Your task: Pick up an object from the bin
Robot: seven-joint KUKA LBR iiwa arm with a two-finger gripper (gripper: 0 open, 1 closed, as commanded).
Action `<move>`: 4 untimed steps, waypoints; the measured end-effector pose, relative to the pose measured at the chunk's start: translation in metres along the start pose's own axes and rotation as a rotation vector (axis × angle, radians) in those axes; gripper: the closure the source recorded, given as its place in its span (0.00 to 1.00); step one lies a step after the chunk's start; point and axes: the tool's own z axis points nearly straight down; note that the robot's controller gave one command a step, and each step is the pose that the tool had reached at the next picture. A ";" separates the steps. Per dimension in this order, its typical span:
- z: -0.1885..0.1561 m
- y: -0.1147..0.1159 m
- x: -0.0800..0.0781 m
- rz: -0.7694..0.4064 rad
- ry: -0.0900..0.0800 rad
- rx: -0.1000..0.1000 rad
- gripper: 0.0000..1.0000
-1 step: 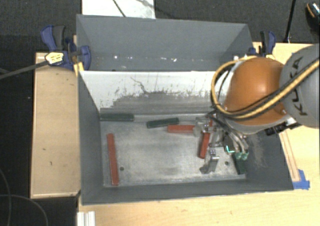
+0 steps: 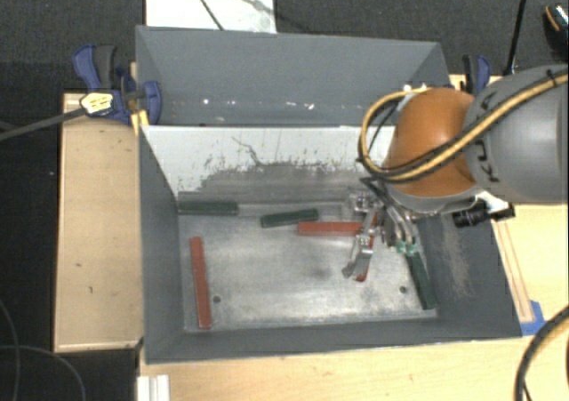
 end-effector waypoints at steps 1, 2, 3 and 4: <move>0.051 -0.026 -0.041 0.161 -0.001 0.000 0.00; 0.049 -0.026 -0.041 0.159 -0.003 0.000 1.00; -0.093 -0.021 -0.016 0.111 -0.008 -0.002 1.00; -0.088 -0.021 -0.015 0.111 0.001 -0.001 0.00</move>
Offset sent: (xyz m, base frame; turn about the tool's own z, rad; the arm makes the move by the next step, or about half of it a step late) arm 0.0365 -0.0311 -0.0500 0.1617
